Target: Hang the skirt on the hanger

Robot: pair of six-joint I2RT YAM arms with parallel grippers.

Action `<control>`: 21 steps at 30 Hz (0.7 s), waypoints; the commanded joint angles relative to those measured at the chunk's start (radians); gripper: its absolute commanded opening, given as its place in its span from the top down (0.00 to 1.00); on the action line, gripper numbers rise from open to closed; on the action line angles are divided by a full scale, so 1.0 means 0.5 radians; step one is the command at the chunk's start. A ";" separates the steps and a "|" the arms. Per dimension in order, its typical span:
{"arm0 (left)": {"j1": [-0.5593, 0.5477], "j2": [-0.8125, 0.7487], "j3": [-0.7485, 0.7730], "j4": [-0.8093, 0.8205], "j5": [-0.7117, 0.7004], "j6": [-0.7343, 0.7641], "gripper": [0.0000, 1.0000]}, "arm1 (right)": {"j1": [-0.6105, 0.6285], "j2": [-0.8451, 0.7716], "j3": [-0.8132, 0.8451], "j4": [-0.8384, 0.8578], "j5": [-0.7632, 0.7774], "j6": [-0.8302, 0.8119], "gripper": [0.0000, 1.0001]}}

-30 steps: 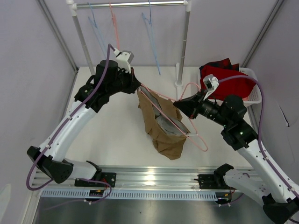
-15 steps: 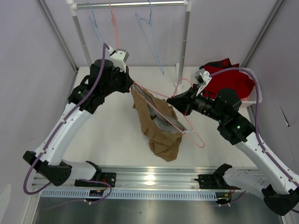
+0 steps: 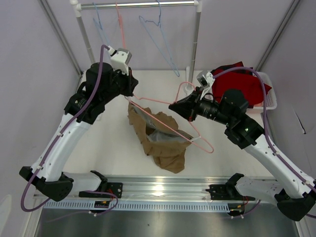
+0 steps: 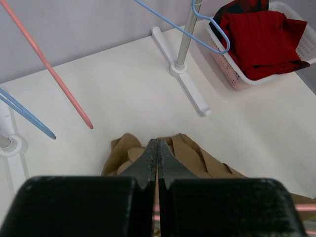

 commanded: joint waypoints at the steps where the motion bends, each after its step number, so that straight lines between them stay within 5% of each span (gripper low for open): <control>1: 0.000 -0.009 0.085 0.086 0.029 0.064 1.00 | 0.023 -0.025 0.094 0.229 -0.043 0.025 1.00; 15: 0.000 -0.070 -0.010 0.119 0.287 -0.019 1.00 | 0.023 -0.034 -0.157 0.563 0.184 0.086 1.00; 21: 0.000 -0.165 0.002 0.046 -0.059 -0.077 0.99 | 0.017 -0.007 -0.265 0.787 0.138 0.187 1.00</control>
